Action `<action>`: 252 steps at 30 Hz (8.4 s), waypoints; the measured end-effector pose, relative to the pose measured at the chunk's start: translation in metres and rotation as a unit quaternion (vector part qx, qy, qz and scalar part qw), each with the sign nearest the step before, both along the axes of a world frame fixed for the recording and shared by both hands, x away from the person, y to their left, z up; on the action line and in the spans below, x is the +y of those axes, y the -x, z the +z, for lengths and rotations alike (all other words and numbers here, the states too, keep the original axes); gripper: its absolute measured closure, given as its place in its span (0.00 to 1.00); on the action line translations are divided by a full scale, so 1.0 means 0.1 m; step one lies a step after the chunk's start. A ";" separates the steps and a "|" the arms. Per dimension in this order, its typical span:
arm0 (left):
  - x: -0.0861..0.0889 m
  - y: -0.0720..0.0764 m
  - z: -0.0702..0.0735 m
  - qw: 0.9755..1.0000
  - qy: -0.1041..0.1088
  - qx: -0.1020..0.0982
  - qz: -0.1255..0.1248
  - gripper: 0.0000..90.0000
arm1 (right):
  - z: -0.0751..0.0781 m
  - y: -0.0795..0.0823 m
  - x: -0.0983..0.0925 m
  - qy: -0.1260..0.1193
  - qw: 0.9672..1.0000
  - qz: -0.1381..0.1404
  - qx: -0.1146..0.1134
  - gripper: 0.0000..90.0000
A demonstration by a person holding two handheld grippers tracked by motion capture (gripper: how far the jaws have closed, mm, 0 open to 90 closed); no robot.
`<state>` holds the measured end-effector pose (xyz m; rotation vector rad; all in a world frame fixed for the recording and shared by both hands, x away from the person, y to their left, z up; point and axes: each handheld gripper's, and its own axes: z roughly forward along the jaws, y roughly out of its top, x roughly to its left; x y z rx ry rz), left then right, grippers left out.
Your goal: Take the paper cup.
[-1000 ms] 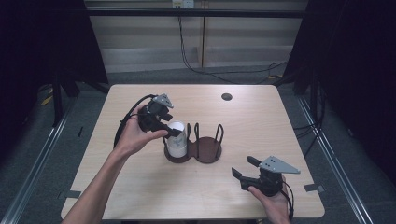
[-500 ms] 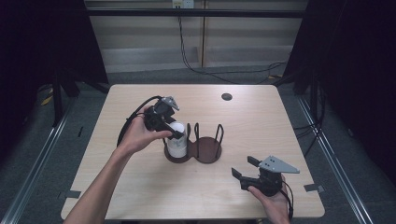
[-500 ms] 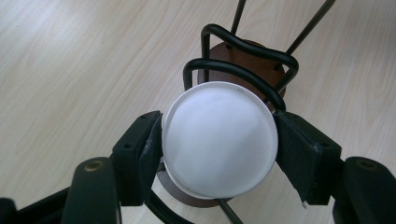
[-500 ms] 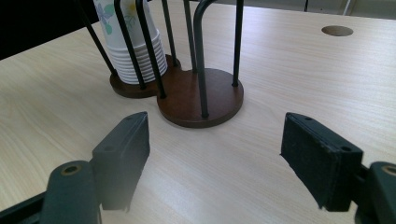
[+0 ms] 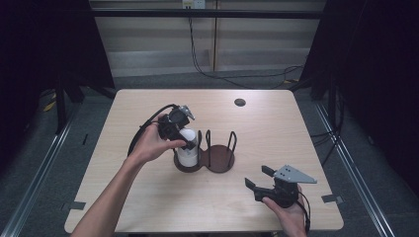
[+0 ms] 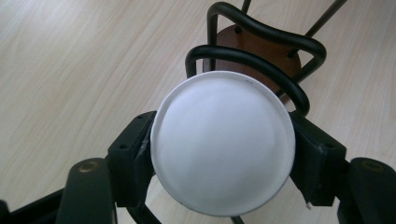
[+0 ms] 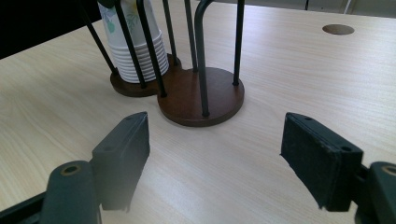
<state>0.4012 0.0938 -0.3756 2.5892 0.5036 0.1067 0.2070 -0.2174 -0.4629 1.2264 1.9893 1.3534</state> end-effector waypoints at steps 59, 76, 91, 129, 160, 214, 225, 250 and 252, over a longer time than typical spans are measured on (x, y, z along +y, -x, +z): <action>0.16 0.02 0.37 0.999 0.035 -0.002 0.021 0.41 | -0.01 -0.01 0.01 0.001 1.000 0.002 0.009 0.25; 0.21 0.04 0.44 0.998 0.054 -0.004 0.029 0.42 | -0.01 -0.02 0.01 -0.001 1.000 0.002 0.010 0.25; 0.30 0.05 0.48 0.997 0.074 -0.007 0.038 0.42 | -0.01 -0.02 0.02 -0.001 1.000 0.004 0.011 0.25; 0.58 0.22 0.68 0.984 0.158 -0.044 0.069 0.42 | -0.02 -0.03 0.03 -0.002 1.000 0.001 0.013 0.24; 0.87 0.57 0.72 0.970 0.230 -0.064 0.040 0.42 | -0.01 -0.02 0.04 -0.005 1.000 0.001 0.010 0.23; 0.66 1.02 -0.02 0.960 0.276 0.000 -0.044 0.42 | 0.33 -0.19 0.79 -0.049 0.980 0.188 -0.050 0.17; 0.62 1.10 -0.02 0.956 0.287 0.017 -0.060 0.42 | 0.30 -0.19 0.85 -0.052 0.972 0.224 -0.057 0.16; 0.46 1.17 -0.03 0.949 0.299 0.047 -0.093 0.42 | 0.20 -0.19 0.96 -0.058 0.959 0.271 -0.055 0.18; 0.45 1.17 -0.03 0.949 0.298 0.050 -0.095 0.42 | 0.18 -0.18 0.97 -0.054 0.959 0.274 -0.052 0.18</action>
